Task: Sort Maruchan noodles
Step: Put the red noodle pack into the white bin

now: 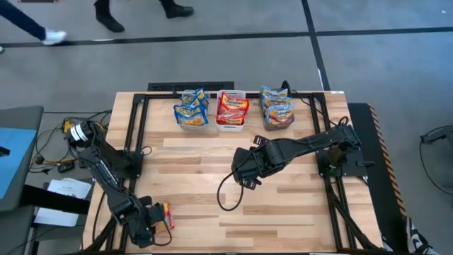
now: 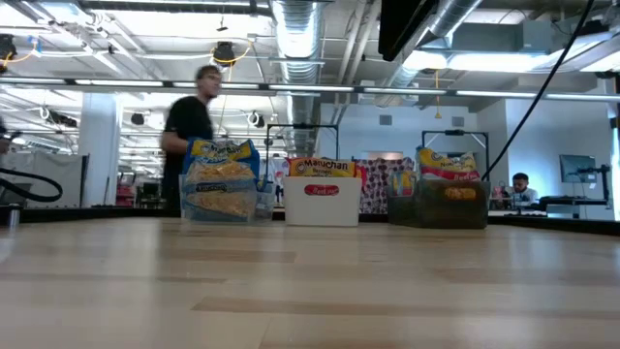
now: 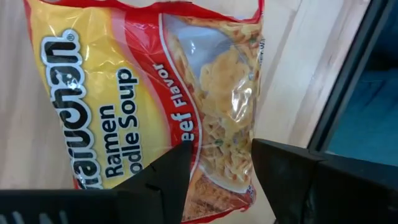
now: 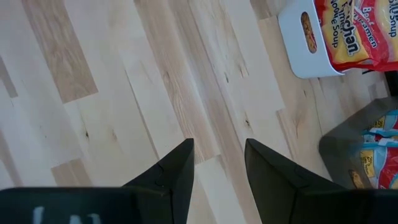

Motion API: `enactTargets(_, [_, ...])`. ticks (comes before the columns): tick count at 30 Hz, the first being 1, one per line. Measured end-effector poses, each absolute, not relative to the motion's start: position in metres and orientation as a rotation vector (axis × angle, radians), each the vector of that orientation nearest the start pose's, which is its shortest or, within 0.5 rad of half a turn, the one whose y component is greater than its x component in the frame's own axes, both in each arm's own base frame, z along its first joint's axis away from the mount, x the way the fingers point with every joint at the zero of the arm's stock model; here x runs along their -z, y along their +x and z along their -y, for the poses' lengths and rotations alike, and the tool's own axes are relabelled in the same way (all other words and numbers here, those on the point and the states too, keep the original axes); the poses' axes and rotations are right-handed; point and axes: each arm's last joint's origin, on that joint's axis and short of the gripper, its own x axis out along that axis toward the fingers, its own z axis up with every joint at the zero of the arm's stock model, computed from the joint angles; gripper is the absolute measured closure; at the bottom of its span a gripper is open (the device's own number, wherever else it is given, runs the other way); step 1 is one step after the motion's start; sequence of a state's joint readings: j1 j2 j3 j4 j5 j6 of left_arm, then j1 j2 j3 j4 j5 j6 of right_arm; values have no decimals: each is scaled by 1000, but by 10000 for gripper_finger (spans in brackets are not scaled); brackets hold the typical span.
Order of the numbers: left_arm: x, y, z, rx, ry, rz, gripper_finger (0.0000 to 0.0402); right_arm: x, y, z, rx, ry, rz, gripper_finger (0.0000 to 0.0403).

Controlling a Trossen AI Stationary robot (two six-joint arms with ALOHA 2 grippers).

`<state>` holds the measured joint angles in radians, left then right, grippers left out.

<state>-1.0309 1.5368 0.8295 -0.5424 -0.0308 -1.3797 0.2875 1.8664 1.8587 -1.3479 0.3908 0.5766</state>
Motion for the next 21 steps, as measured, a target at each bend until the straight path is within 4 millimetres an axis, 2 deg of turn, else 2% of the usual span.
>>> enactTargets(10, [-156,138,219,-98,-367,-1437,236,-322,351,-92,442,46,-1187,237])
enactTargets(21, [-155,164,187,-56,-156,-1500,236,-322,352,-93,440,49,-1180,237])
